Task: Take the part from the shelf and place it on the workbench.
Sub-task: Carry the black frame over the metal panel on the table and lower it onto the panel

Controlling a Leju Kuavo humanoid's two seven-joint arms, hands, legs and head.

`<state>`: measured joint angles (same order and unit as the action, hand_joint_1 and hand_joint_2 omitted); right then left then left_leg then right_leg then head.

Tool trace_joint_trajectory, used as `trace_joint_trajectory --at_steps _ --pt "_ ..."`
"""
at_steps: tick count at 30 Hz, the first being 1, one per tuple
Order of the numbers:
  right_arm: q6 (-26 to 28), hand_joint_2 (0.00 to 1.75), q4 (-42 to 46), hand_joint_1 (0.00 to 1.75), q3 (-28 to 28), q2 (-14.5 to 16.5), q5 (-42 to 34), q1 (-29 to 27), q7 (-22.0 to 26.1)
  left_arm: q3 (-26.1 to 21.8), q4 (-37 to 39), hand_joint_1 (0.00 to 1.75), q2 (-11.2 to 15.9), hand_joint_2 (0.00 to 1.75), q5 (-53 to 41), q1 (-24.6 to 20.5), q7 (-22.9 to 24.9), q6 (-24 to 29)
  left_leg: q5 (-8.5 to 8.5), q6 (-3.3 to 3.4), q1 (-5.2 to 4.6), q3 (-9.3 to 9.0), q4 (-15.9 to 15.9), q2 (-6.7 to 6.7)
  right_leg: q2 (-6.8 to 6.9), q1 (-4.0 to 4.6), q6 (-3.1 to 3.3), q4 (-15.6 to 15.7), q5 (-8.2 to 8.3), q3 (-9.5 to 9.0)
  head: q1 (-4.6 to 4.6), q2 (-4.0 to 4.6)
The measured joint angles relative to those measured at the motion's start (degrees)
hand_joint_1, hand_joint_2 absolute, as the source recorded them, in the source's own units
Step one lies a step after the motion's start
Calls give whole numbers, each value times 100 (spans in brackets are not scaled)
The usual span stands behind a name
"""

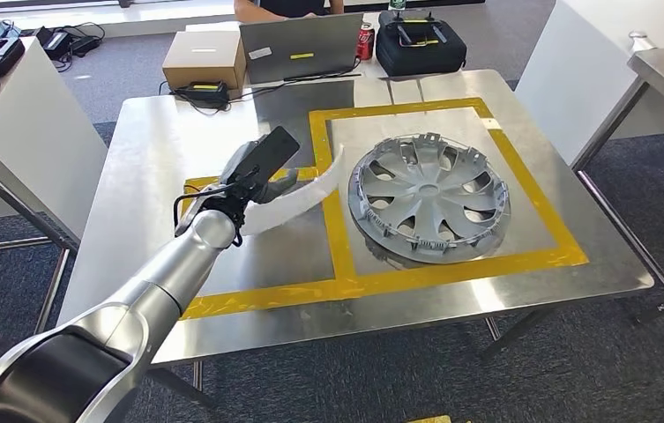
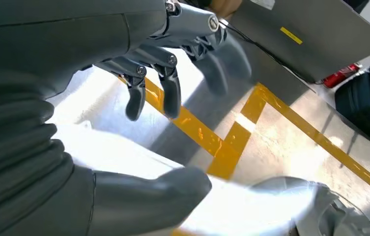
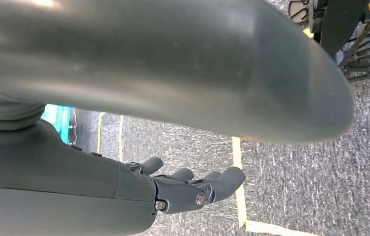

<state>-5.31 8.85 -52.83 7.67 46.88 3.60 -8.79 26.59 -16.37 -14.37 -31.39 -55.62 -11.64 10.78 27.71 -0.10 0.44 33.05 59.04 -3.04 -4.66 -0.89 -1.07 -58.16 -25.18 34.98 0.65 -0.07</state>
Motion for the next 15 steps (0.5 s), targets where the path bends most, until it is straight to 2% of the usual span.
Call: trace_joint_trajectory --at_steps 15 --pt "0 0 0 0 0 2 14 2 78 0 -65 0 9 0 -96 -18 -120 276 0 0 0 -1 0 0 0 0 0 0 0 0 -2 0"
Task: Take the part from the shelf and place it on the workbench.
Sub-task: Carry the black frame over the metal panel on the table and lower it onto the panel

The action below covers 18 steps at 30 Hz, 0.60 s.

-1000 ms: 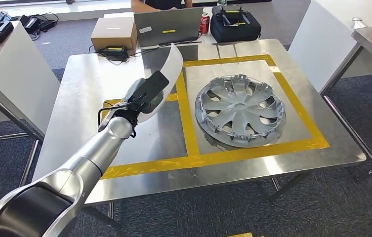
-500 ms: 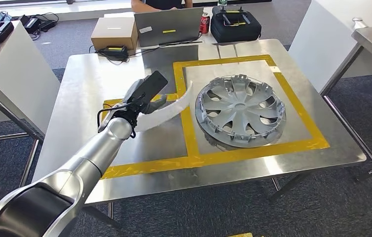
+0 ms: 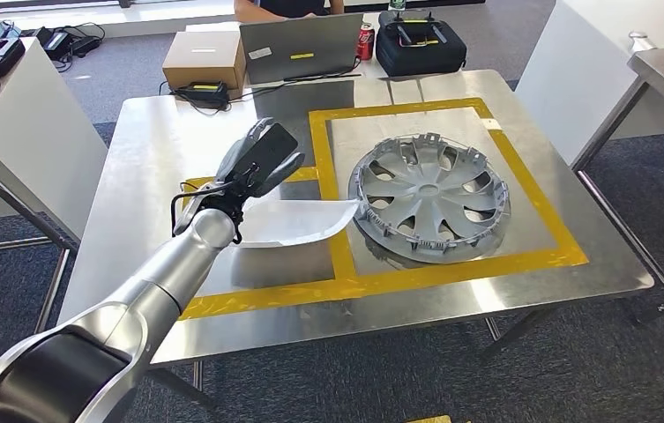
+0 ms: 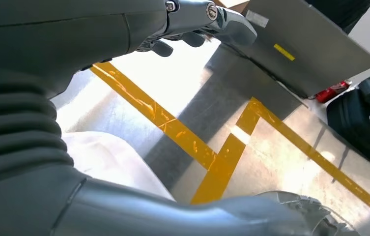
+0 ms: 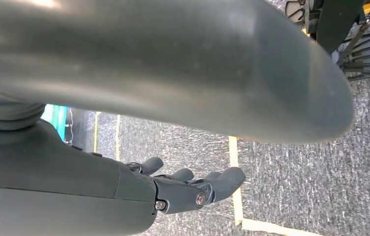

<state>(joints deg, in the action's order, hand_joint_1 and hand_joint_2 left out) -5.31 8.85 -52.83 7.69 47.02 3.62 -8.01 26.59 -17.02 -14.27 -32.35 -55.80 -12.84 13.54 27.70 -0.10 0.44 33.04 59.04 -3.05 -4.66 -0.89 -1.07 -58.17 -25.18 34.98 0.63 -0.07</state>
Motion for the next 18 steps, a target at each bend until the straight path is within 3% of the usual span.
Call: trace_joint_trajectory --at_steps 5,9,12,18 --pt "0 0 0 0 0 3 -10 -1 21 0 -86 0 -2 0 21 -70 -245 310 -1 -1 0 0 0 0 0 0 0 0 0 0 1 0" --pt "11 0 0 0 -1 5 -48 -4 24 0 -468 0 -54 0 179 -146 -1052 943 -2 -2 -3 2 5 -4 2 -3 -2 2 1 1 1 0" --pt "44 0 0 0 -21 23 -116 -4 25 22 -1289 0 -89 0 321 -138 -1221 1016 4 7 -22 9 15 -7 3 -15 -9 6 4 0 1 0" --pt "75 0 0 0 -64 74 -129 -15 28 562 -3537 0 49 0 107 411 -866 896 23 55 -67 13 31 -5 -6 -69 -63 11 -4 -1 -1 0"
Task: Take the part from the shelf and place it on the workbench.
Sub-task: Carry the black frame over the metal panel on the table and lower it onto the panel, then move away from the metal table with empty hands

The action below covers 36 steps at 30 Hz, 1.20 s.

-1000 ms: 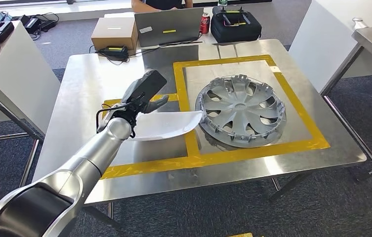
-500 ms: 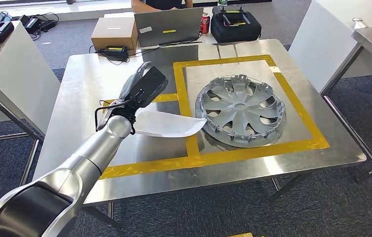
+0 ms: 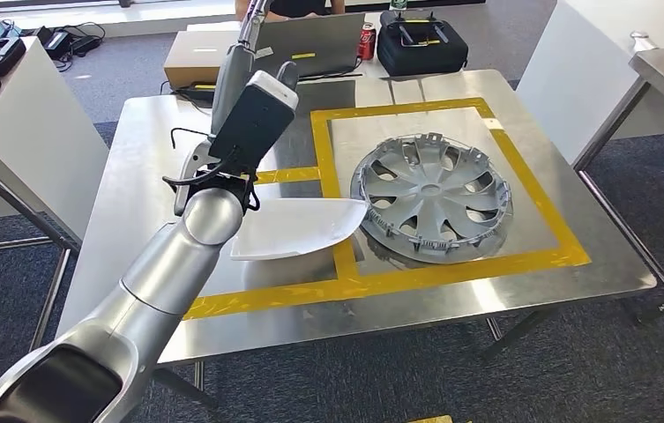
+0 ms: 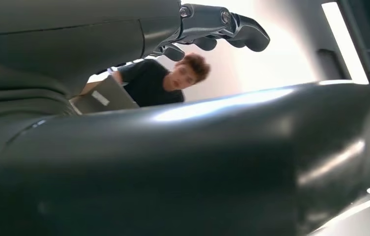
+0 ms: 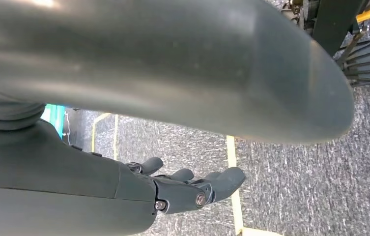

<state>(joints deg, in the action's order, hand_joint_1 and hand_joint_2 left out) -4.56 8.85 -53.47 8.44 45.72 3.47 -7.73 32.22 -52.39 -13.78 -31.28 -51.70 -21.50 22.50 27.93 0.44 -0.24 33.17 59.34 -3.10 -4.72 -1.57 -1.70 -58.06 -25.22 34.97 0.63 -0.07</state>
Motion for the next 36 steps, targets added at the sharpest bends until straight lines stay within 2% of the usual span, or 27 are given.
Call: trace_joint_trajectory --at_steps 2,4,5,7,8,9,10,11,13,14,15,18,19,20,21,23,24,25,26,27,29,30,31,33,34,35,36 --pt "2 0 0 0 -14 12 1 -9 -2 215 -438 0 55 0 -84 158 22 45 -36 47 3 -9 -24 20 -29 -9 -43 12 20 -1 0 0" --pt "3 0 1 0 -28 14 2 -14 -5 378 -729 0 94 0 -133 243 14 70 -114 115 33 -31 -98 80 79 5 -70 -99 -78 52 12 0" --pt "1 0 2 0 -32 13 4 -11 -6 443 -833 0 119 0 -152 267 4 71 -144 143 52 -35 -135 120 179 14 -74 -299 -227 141 24 0" --pt "-3 0 2 0 -34 13 8 -3 -3 553 -990 0 187 0 -176 325 -5 71 -168 163 55 -11 -141 205 358 13 -91 -1013 -632 442 43 0" --pt "-6 0 2 0 -34 13 15 -4 0 594 -1042 0 226 0 -180 358 8 72 -172 156 57 10 -131 247 390 4 -106 -1356 -768 578 45 0" --pt "-7 0 3 0 -34 11 28 -6 1 629 -1085 0 264 0 -182 390 31 77 -177 146 62 34 -116 284 408 -8 -121 -1551 -809 640 44 0" --pt "-9 0 4 0 -34 9 52 -9 -1 656 -1121 0 300 0 -193 415 62 93 -184 130 71 62 -97 313 420 -22 -136 -1522 -743 593 44 0" --pt "-14 0 5 0 -34 4 91 -10 -7 675 -1162 0 338 0 -215 435 100 123 -189 105 87 94 -70 334 437 -39 -152 -1261 -594 425 45 0" --pt "-39 0 7 0 -33 1 180 -6 -16 691 -1254 0 424 0 -287 468 160 197 -194 27 103 164 -3 357 456 -60 -175 -534 -341 -14 49 0" --pt "-54 0 7 0 -32 2 218 -5 -11 697 -1299 0 478 0 -324 490 181 231 -198 -20 99 187 25 361 444 -58 -151 -313 -262 -140 48 0" --pt "-66 0 7 0 -31 5 245 -2 2 705 -1339 0 541 0 -356 515 188 257 -207 -65 86 206 45 358 429 -50 -109 -219 -260 -184 45 0" --pt "-81 0 7 0 -24 5 293 6 36 734 -1413 0 750 0 -405 584 183 304 -234 -190 87 242 64 347 405 -40 68 -212 -236 -108 21 0" --pt "-83 0 7 0 -22 3 302 7 40 744 -1425 0 810 0 -407 600 181 307 -150 -223 99 278 133 344 412 -40 124 -209 -199 -72 16 0" --pt "-84 0 8 0 -21 0 307 6 43 755 -1435 0 862 0 -408 614 180 308 24 -247 109 355 309 341 422 -39 176 -201 -156 -30 11 0" --pt "-84 0 8 0 -20 -4 310 6 45 765 -1445 0 909 0 -408 625 181 309 267 -264 112 464 597 336 430 -31 216 -198 -110 22 5 0" --pt "-85 0 8 0 -19 -14 310 5 46 784 -1458 0 974 0 -409 656 185 309 724 -277 111 705 1329 331 434 -3 255 -200 -11 157 -8 0" --pt "-85 0 8 0 -19 -16 310 3 47 792 -1460 0 995 0 -410 674 186 309 812 -270 109 743 1579 330 435 13 262 -202 44 228 -9 0" --pt "-85 0 8 0 -19 -18 310 2 47 801 -1461 0 1012 0 -410 690 187 309 779 -252 105 687 1641 329 435 29 264 -203 100 301 -10 0" --pt "-85 0 8 0 -19 -19 310 2 49 810 -1462 0 1026 0 -411 700 187 309 658 -222 97 524 1498 327 435 43 261 -204 156 369 -10 0" --pt "-86 0 8 0 -18 -19 310 2 54 820 -1465 0 1034 0 -411 702 187 309 510 -182 84 267 1175 323 434 54 254 -205 210 426 -9 0" --pt "-98 0 7 0 -13 -20 320 3 76 840 -1485 0 1048 0 -413 704 185 330 419 -106 40 -276 396 313 431 62 214 -203 314 503 -6 0" --pt "-104 0 7 0 -8 -22 325 2 89 849 -1496 0 1061 0 -416 706 182 349 433 -83 16 -431 137 307 430 59 178 -197 363 513 -12 0" --pt "-112 0 7 0 -3 -24 329 0 99 856 -1505 0 1074 0 -419 712 178 367 459 -66 -11 -490 9 303 432 50 137 -178 414 511 -19 0" --pt "-125 0 7 0 5 -29 318 -15 109 865 -1511 0 1101 0 -433 740 169 383 355 -9 -20 -442 -44 310 432 35 52 -121 508 501 -43 0" --pt "-130 0 7 0 8 -33 310 -24 114 870 -1519 0 1107 0 -447 763 165 382 279 33 -11 -410 -71 320 432 31 20 -133 457 523 -42 0" --pt "-136 0 7 0 8 -37 301 -36 121 874 -1529 0 1112 0 -464 785 163 381 192 73 6 -361 -104 330 432 32 -10 -233 298 572 -36 0" --pt "-139 0 7 0 8 -40 296 -46 132 877 -1540 0 1115 0 -481 807 161 378 102 101 20 -293 -126 339 435 26 -33 -454 33 648 -26 0"
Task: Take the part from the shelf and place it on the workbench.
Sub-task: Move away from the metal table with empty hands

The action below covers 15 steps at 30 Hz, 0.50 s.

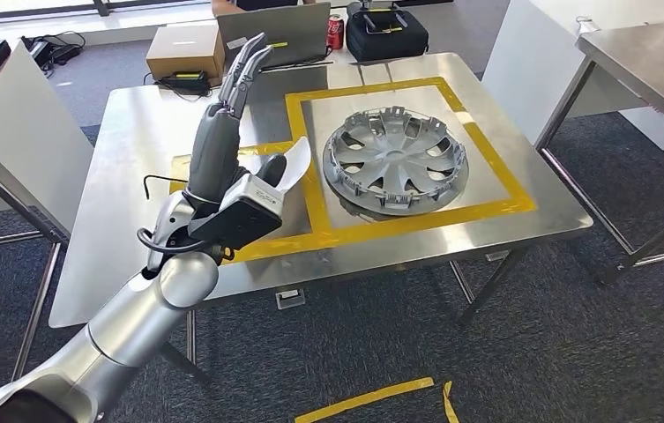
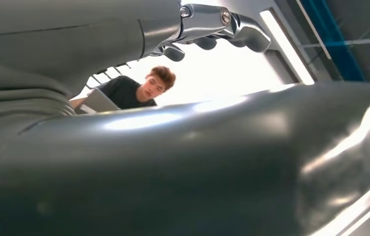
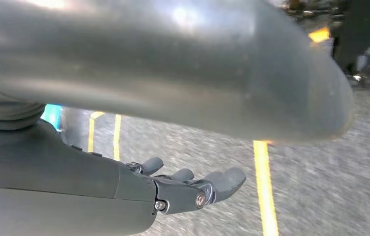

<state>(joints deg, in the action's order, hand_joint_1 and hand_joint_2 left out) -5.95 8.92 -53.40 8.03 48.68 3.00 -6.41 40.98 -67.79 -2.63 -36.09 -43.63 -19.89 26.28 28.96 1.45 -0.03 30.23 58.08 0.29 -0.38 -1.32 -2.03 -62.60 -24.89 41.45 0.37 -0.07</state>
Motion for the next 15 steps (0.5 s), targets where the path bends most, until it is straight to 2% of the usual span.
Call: trace_joint_trajectory --at_steps 1,2,3,4,5,6,7,8,9,10,12,13,14,15 --pt "-3 0 0 0 0 -3 -7 -6 16 3 -11 0 4 0 -16 26 0 -3 -79 19 -2 83 -4 4 3 4 -27 -325 -318 88 11 0" --pt "-6 0 0 0 0 -5 -14 -13 33 4 -16 0 10 0 -27 55 0 -4 -152 27 -3 179 2 11 4 4 -50 -701 -569 168 17 0" --pt "-6 0 0 0 0 -8 -23 -18 53 7 -17 0 18 0 -35 88 1 -5 -222 28 -6 277 12 20 5 4 -68 -1024 -695 206 18 0" --pt "-6 0 0 0 0 -14 -33 -23 72 11 -17 0 27 0 -42 118 1 -5 -286 22 -7 374 28 30 6 5 -77 -1204 -681 171 17 0" --pt "-6 0 0 0 0 -20 -42 -27 84 15 -16 0 36 0 -44 139 2 -5 -343 11 -5 469 50 38 8 5 -80 -1192 -569 44 18 0" --pt "-6 0 0 0 0 -28 -51 -30 94 20 -16 0 43 0 -45 150 3 -5 -394 -4 -3 557 75 43 12 5 -75 -981 -431 -183 18 0" --pt "-6 0 1 0 0 -35 -54 -29 101 25 -18 0 48 0 -45 154 6 -5 -439 -24 -2 631 106 46 17 5 -60 -614 -389 -481 18 0" --pt "-6 0 1 0 0 -40 -52 -25 109 30 -22 0 52 0 -45 155 11 -4 -480 -51 -6 690 134 47 20 19 -31 -229 -411 -766 15 0" --pt "-7 0 1 0 0 -43 -45 -24 119 37 -27 0 56 0 -46 156 16 -3 -519 -83 -12 724 150 48 18 35 10 72 -464 -969 11 0" --pt "-9 0 1 0 0 -44 -35 -23 126 44 -32 0 59 0 -47 156 21 -2 -562 -118 -16 740 154 50 15 54 58 257 -529 -1075 10 0" --pt "-13 0 0 0 0 -44 -27 -32 121 67 -33 0 68 0 -50 157 31 -8 -648 -187 -18 754 126 48 15 62 154 326 -471 -1049 9 0" --pt "-14 0 0 0 0 -43 -38 -33 109 78 -30 0 73 0 -53 153 39 -16 -622 -220 -14 785 143 37 24 51 196 342 -416 -1009 8 0" --pt "-11 0 0 0 0 -44 -55 -33 97 89 -22 0 78 0 -55 144 49 -26 -495 -252 -9 838 232 23 35 36 238 358 -347 -953 0 0" --pt "-8 0 0 0 0 -44 -76 -32 85 101 -8 0 80 0 -57 126 59 -44 -259 -283 1 922 437 11 46 21 271 372 -270 -879 -8 0"
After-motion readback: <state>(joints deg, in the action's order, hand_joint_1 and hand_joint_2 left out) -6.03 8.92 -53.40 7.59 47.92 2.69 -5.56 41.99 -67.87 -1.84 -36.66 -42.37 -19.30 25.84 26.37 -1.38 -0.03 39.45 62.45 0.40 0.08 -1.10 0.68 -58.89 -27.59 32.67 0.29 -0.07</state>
